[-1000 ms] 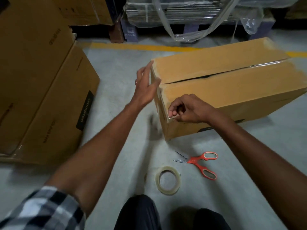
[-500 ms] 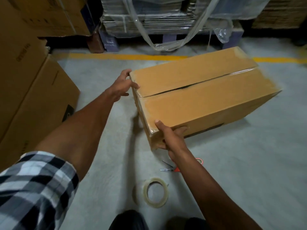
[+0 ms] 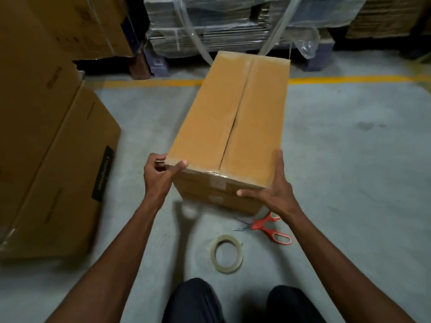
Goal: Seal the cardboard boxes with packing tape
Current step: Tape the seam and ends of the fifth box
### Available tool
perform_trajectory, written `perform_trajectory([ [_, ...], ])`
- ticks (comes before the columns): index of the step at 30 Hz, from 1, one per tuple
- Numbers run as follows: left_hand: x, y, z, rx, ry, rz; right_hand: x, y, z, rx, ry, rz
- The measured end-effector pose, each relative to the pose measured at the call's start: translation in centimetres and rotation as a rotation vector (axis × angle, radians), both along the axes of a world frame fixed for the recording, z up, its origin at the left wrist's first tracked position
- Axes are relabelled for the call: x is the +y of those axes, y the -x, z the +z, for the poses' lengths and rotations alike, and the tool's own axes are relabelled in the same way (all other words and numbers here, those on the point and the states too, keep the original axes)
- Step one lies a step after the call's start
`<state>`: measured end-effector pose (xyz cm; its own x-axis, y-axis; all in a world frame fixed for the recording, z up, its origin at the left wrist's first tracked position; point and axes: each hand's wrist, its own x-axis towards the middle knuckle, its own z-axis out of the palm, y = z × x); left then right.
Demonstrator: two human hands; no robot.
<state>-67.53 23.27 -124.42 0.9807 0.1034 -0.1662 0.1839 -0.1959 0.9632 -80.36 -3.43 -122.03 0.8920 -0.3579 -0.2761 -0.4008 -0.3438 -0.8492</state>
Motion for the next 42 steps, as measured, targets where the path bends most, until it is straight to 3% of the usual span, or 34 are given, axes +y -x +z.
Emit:
perform_trajectory([
  [6,-1.4,-0.8,0.3,0.047,0.014,-0.141,-0.3,-2.1,-0.7,0.001,0.095,-0.108],
  [11,-2.2,-1.9,0.6,0.154,0.191,-0.107,-0.2,-3.1,0.0,0.057,0.074,-0.134],
  [31,-4.1,-0.9,1.7,0.304,0.268,0.069,-0.4,-3.6,-1.9,0.067,-0.078,-0.254],
  [37,-3.5,1.1,10.7,0.405,0.24,0.037,-0.8,-1.0,3.4,0.087,-0.176,-0.197],
  [42,-1.1,4.4,21.3,0.496,0.216,0.1,0.2,1.8,15.1,0.175,-0.209,-0.119],
])
